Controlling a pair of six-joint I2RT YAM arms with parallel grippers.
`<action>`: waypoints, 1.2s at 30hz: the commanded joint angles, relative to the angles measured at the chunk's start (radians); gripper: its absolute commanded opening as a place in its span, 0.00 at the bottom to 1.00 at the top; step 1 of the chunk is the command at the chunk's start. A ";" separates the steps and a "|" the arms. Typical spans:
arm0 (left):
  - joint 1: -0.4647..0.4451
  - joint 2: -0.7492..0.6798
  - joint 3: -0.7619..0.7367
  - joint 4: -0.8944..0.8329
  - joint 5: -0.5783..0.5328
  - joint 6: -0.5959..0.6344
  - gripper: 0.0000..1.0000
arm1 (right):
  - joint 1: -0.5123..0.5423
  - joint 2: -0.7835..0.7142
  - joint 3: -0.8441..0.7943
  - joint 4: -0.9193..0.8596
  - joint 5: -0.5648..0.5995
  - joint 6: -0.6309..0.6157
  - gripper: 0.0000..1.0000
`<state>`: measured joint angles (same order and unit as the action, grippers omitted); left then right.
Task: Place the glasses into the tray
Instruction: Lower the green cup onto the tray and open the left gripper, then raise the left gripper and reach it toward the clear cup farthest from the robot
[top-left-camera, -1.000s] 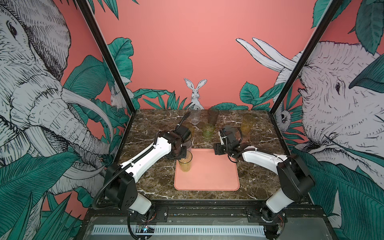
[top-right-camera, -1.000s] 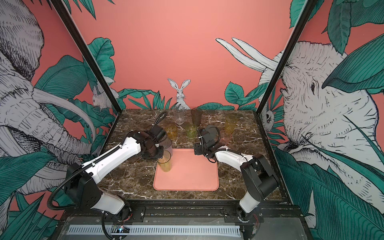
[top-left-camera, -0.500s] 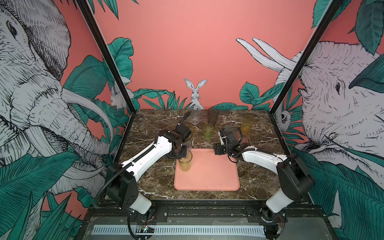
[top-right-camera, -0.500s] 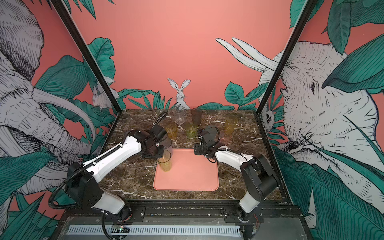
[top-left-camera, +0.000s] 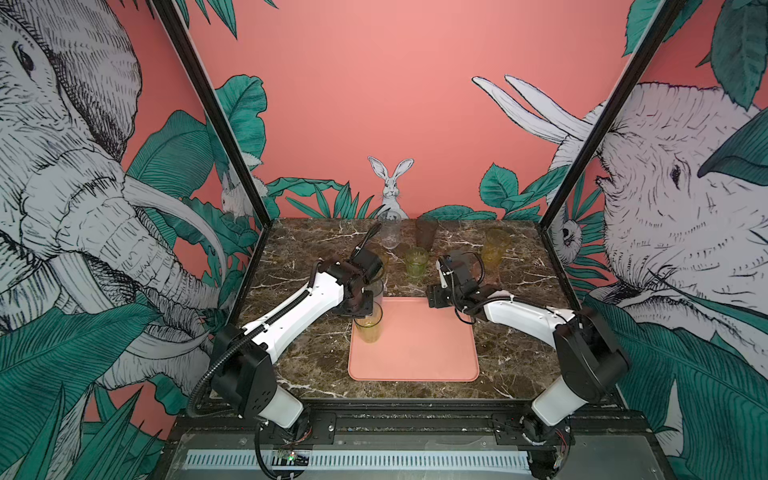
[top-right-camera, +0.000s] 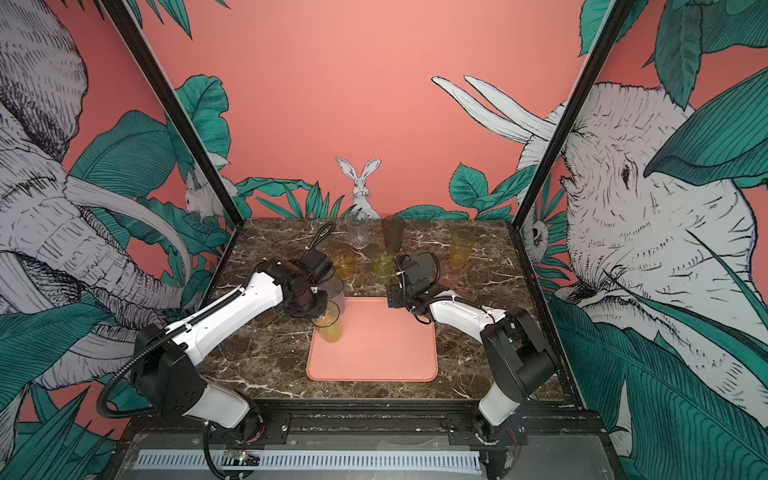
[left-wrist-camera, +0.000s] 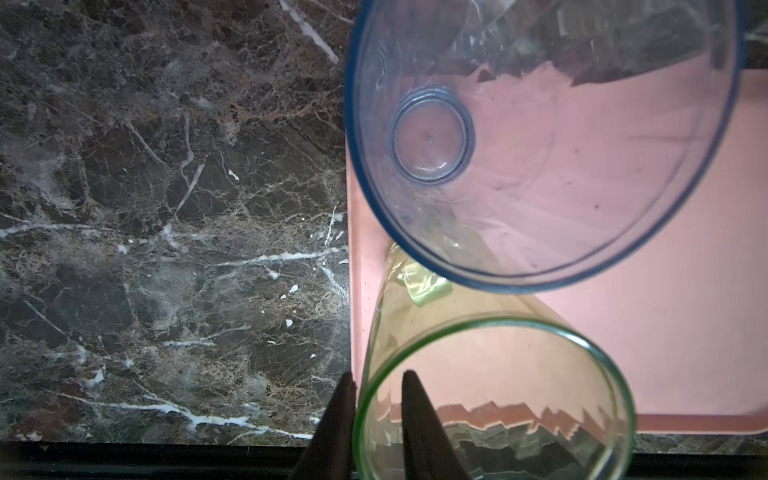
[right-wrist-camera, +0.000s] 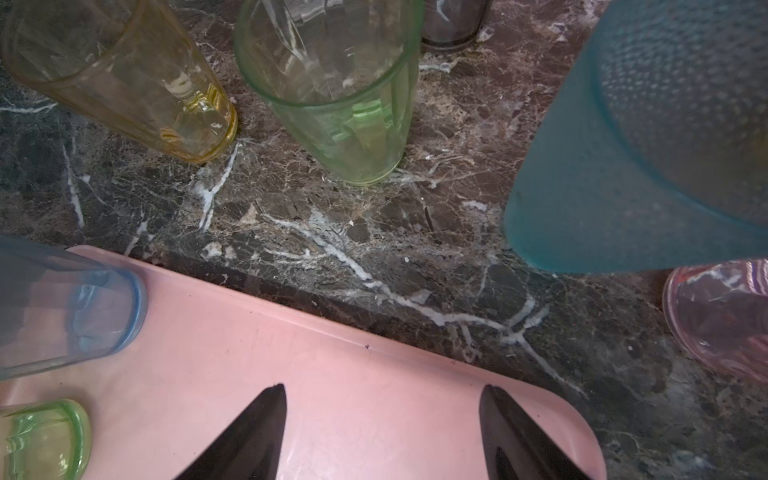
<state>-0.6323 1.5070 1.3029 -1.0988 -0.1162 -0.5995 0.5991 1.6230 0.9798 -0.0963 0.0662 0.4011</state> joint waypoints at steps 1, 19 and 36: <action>-0.004 -0.027 0.024 -0.027 -0.011 -0.016 0.24 | -0.004 0.011 0.020 -0.009 -0.001 0.008 0.76; -0.004 -0.060 0.116 -0.090 -0.104 0.016 0.39 | -0.004 0.009 0.022 -0.016 0.002 0.007 0.76; 0.013 0.052 0.441 -0.094 -0.220 0.121 0.58 | -0.005 -0.056 -0.025 0.036 0.010 0.010 0.76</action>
<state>-0.6300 1.5368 1.7000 -1.1877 -0.3031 -0.4992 0.5991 1.6104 0.9684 -0.0963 0.0677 0.4011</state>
